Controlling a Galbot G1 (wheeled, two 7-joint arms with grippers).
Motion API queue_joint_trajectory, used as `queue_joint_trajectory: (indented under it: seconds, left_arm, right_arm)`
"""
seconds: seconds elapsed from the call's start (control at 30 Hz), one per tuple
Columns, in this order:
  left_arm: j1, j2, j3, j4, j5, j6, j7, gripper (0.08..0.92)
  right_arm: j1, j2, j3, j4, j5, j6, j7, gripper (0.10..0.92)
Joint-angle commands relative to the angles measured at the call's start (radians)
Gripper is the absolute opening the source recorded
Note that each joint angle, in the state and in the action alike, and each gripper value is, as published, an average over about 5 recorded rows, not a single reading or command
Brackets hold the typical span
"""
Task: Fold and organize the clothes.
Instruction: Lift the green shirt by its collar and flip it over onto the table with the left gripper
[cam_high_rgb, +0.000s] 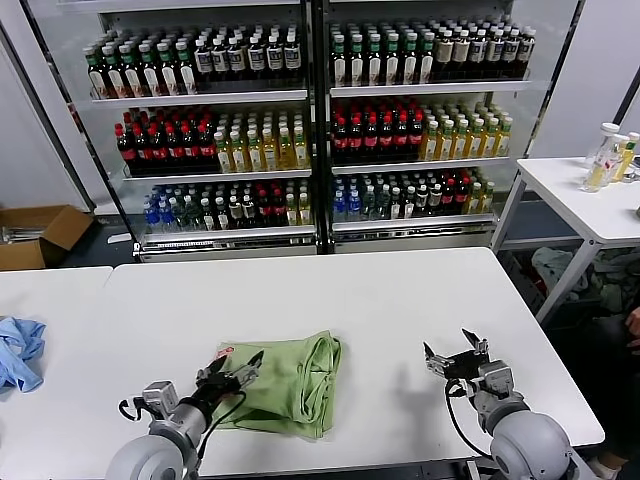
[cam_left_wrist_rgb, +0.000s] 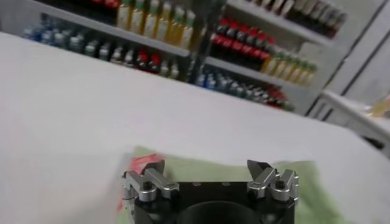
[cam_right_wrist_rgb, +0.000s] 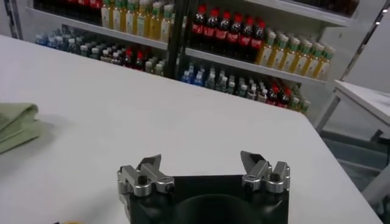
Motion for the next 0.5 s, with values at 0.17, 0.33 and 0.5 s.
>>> queue_joint_trajectory:
  seconds: [0.17,0.33,0.5]
  left_arm:
    - [0.001,0.015,-0.042,0.116,0.039,-0.022,-0.016,0.823]
    - [0.013,0.014,-0.039,0.107,-0.024,0.007,0.001,0.823]
    - [0.011,0.005,-0.039,0.091,-0.117,0.044,0.032,0.823]
  right_arm:
    - [-0.007,-0.001,0.008,0.005,-0.002,-0.001,0.001,0.822]
    - [-0.003,0.003,0.011,0.004,-0.002,-0.003,0.002,0.823]
    - [-0.005,0.011,0.013,0.007,-0.002,-0.005,0.003,0.822]
